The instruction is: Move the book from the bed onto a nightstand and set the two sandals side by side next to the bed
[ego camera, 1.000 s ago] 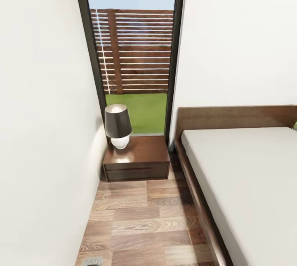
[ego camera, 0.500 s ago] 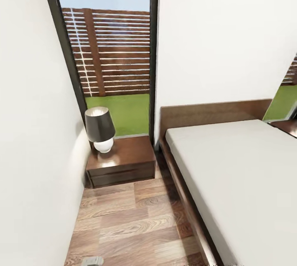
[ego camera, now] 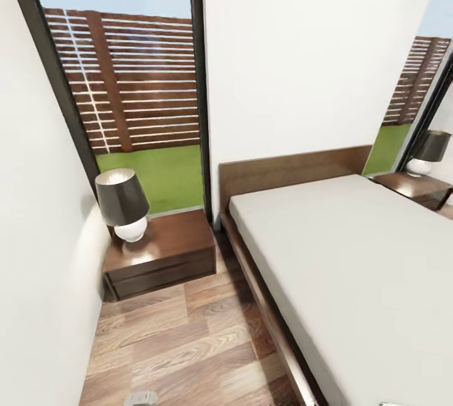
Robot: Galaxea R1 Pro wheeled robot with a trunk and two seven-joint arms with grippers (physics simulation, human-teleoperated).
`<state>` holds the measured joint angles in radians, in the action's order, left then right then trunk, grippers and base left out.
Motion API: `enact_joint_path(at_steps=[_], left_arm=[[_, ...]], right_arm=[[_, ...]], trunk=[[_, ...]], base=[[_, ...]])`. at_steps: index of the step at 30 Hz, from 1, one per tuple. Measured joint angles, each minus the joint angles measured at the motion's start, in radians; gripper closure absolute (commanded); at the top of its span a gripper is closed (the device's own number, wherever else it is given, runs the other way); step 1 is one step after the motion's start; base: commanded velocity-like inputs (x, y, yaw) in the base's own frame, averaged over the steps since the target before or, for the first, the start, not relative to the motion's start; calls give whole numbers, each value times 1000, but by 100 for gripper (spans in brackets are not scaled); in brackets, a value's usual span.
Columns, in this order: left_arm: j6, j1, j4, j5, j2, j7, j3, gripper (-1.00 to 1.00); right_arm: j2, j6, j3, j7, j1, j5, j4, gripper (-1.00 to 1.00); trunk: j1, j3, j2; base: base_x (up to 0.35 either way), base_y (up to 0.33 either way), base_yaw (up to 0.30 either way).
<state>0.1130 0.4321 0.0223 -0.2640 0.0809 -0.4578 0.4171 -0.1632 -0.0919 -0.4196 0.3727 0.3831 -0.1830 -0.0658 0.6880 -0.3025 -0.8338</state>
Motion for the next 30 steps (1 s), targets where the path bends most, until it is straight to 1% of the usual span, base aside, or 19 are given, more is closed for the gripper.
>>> enact_joint_path(at_steps=[30], left_arm=[[0, 0, 0, 0, 0, 0, 0, -100]], right_arm=[[-2, 0, -2, 0, 0, 0, 0, -100]], trunk=[[0, 1, 0]], base=[[0, 0, -282]])
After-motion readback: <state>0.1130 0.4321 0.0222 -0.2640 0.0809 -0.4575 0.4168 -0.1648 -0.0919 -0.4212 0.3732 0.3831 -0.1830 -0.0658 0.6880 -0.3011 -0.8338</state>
